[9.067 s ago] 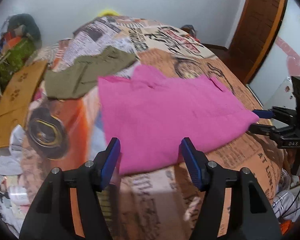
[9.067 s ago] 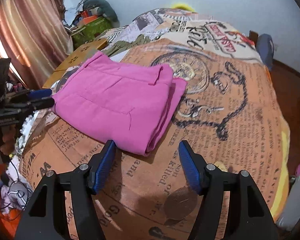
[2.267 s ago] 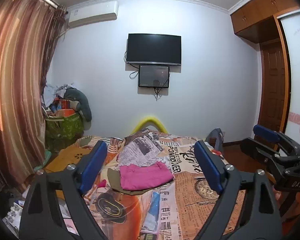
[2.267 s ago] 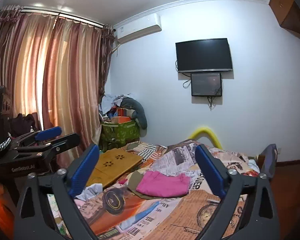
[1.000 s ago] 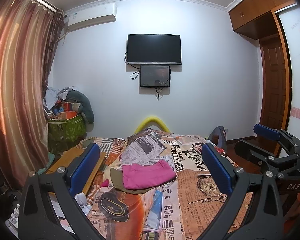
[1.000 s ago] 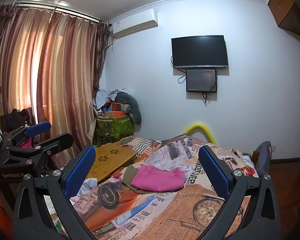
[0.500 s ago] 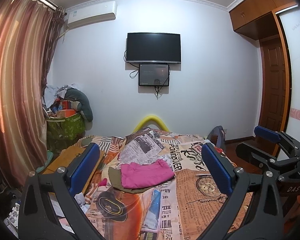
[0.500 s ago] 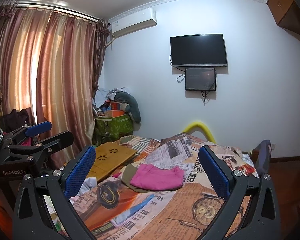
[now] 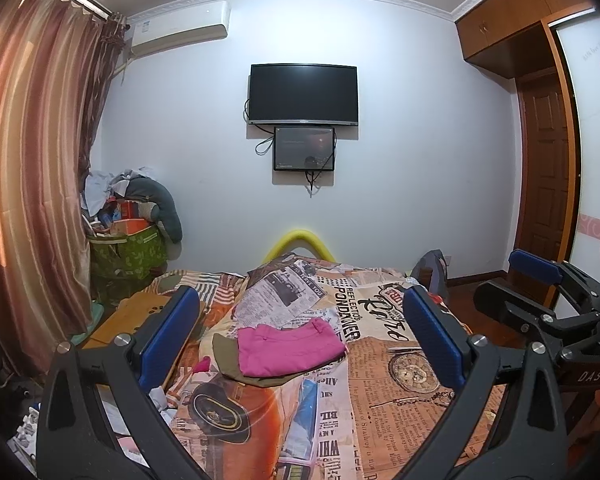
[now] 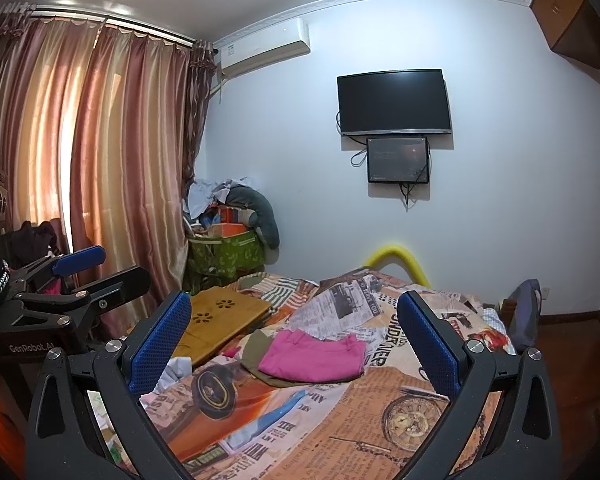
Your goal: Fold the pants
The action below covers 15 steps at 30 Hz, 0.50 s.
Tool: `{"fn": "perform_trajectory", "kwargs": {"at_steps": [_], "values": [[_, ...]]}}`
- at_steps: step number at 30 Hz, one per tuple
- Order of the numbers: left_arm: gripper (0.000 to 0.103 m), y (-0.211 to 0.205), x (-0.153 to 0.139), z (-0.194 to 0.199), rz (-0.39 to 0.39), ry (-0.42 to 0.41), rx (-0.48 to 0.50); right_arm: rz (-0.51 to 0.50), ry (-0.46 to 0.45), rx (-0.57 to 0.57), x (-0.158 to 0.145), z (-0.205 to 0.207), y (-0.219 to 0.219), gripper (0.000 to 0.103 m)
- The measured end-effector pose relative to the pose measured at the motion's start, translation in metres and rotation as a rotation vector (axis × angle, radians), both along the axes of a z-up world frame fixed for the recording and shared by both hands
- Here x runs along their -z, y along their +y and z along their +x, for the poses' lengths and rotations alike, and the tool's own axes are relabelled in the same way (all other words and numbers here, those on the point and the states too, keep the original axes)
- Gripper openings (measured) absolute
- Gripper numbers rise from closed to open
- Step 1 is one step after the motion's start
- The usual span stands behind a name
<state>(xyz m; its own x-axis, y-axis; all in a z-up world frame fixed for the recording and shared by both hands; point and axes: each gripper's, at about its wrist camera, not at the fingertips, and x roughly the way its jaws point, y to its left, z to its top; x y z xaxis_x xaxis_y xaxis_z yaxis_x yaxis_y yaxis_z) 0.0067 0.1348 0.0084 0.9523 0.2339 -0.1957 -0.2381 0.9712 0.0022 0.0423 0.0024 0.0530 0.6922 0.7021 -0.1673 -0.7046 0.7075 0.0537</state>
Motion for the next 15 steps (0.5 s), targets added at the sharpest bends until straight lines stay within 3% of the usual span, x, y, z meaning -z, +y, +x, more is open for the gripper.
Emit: {"fn": "perform_trajectory", "kwargs": {"at_steps": [15], "values": [[0.103, -0.0015, -0.0007, -0.0009, 0.006, -0.001, 0.019, 0.001, 0.007, 0.003, 0.0004, 0.0027, -0.0007, 0.102]]}}
